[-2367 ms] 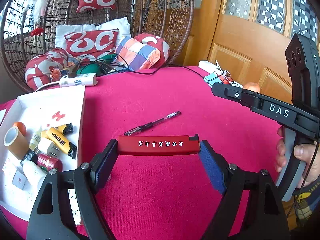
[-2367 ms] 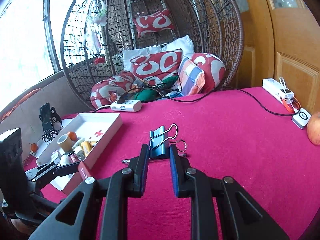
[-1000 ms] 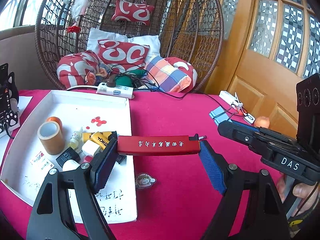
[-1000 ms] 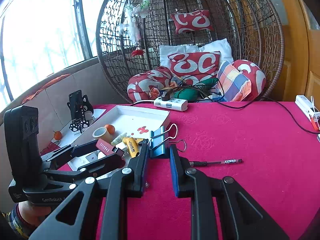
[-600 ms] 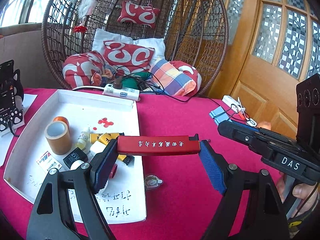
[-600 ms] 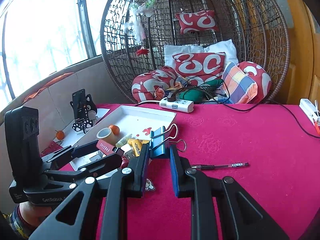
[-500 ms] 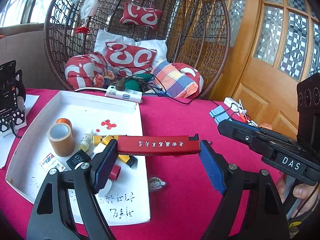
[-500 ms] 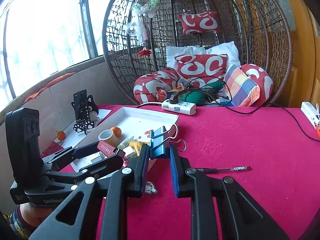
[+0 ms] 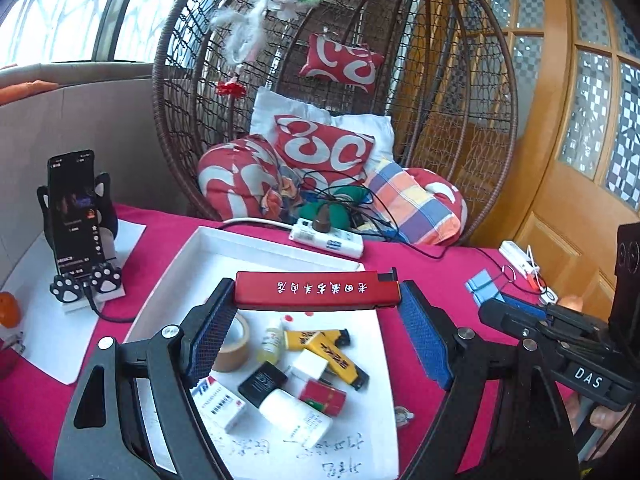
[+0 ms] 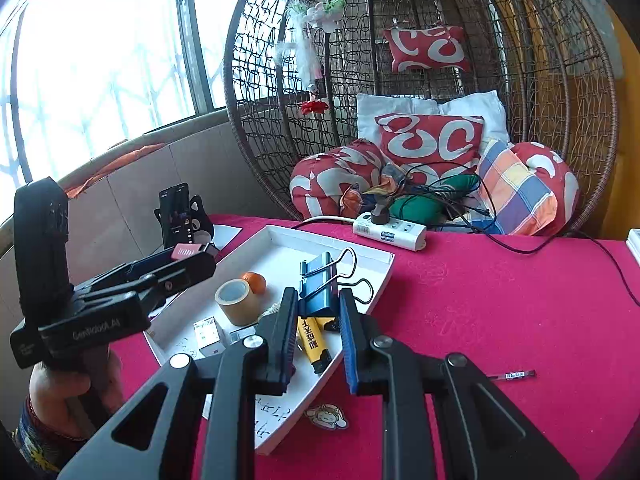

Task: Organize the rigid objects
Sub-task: 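Carry the red stick in the left tool while the right tool carries the binder clip to the tray, then open the left tool over the tray while the right tool releases the binder clip there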

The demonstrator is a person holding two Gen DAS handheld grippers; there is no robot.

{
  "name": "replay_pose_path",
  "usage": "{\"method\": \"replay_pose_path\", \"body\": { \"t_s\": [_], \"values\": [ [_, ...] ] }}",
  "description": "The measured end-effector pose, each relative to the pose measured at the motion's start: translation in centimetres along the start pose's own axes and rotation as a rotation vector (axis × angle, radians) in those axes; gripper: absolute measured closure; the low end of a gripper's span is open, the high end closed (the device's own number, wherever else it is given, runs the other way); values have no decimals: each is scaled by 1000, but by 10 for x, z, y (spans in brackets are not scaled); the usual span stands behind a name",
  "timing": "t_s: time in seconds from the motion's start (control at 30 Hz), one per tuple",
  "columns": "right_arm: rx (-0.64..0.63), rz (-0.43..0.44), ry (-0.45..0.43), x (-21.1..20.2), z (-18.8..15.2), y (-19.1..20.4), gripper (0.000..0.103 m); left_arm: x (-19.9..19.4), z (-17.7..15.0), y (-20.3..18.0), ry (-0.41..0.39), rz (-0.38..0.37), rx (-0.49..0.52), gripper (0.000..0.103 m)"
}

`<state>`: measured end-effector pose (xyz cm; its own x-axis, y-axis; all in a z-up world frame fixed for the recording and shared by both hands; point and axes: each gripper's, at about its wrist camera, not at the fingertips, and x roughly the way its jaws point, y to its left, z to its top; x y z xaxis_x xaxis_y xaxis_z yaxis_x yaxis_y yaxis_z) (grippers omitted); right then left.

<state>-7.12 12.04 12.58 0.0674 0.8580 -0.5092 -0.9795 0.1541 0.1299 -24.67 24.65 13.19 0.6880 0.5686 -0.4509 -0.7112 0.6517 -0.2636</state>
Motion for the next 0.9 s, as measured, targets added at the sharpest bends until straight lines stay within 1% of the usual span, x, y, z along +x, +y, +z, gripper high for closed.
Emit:
{"method": "replay_pose_path", "body": {
  "t_s": [0.17, 0.27, 0.47, 0.63, 0.73, 0.8, 0.87, 0.9],
  "values": [
    [0, 17, 25, 20, 5, 8, 84, 16, 14, 21, 17, 58, -7, 21],
    [1, 18, 38, 34, 8, 11, 84, 31, 16, 27, 42, 75, -2, 21],
    [5, 17, 81, 62, 8, 20, 84, 58, 13, 43, 97, 87, -41, 21],
    [-2, 10, 133, 87, -1, 26, 84, 71, 11, 52, 120, 95, -59, 21],
    [-2, 7, 166, 104, -7, 30, 84, 74, 11, 57, 121, 103, -76, 21],
    [-8, 11, 185, 112, -11, 34, 83, 75, 12, 60, 112, 102, -92, 17],
    [-35, 14, 204, 119, -14, 40, 82, 71, 13, 62, 94, 114, -104, 9],
    [-44, 7, 205, 120, -16, 42, 72, 69, 13, 62, 82, 126, -105, 0]
  ]
}}
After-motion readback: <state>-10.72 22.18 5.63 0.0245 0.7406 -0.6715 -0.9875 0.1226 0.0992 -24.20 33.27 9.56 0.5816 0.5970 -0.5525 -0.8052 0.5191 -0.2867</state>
